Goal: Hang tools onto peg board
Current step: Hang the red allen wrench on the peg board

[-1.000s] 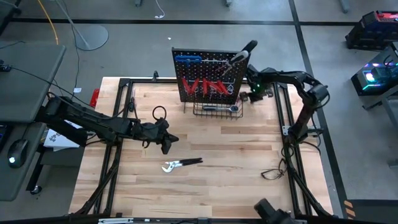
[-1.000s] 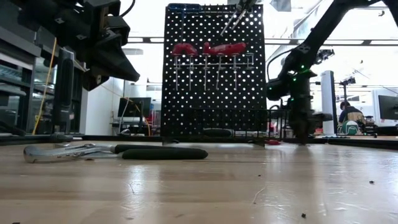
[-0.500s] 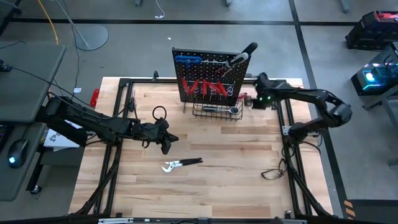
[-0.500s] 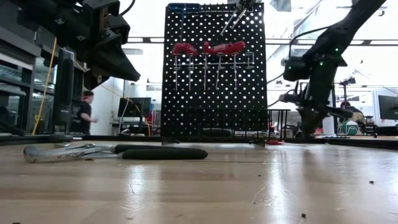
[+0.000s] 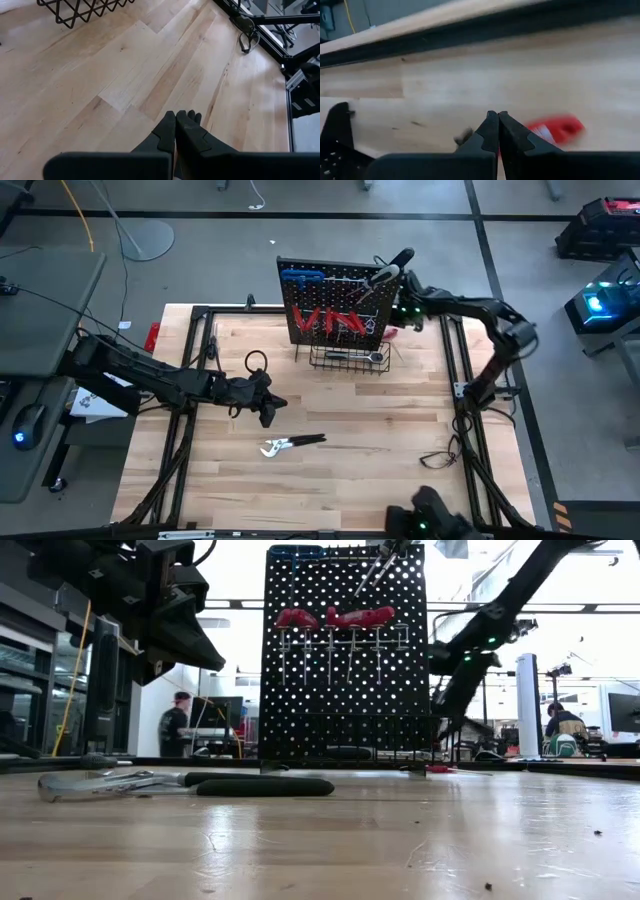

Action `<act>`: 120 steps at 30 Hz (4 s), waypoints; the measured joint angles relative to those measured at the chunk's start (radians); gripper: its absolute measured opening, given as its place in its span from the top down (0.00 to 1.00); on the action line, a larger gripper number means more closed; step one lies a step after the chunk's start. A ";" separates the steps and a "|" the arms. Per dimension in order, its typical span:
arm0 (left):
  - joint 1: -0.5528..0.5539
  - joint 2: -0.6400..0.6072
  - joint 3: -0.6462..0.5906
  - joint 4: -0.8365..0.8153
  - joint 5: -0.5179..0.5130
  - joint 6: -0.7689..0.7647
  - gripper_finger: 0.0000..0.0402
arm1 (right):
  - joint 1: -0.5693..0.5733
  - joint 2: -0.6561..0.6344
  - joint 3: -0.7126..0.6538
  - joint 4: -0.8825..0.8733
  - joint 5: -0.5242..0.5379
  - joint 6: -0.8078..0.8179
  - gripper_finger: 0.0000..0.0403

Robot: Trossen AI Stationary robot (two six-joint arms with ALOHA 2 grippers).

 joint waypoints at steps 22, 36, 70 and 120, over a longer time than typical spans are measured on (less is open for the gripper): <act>0.000 0.000 0.001 -0.007 -0.029 0.001 1.00 | 0.042 0.120 0.122 -0.536 0.161 -0.351 1.00; 0.000 0.001 0.001 -0.005 -0.034 0.002 1.00 | 0.387 -0.403 -0.464 -0.358 0.057 0.104 1.00; 0.000 0.000 0.001 -0.007 -0.028 0.037 1.00 | 1.391 -0.489 -0.406 -0.388 0.210 1.087 1.00; -0.007 -0.157 0.048 0.268 0.172 0.076 1.00 | 1.442 -0.440 -0.261 -0.527 0.372 0.931 1.00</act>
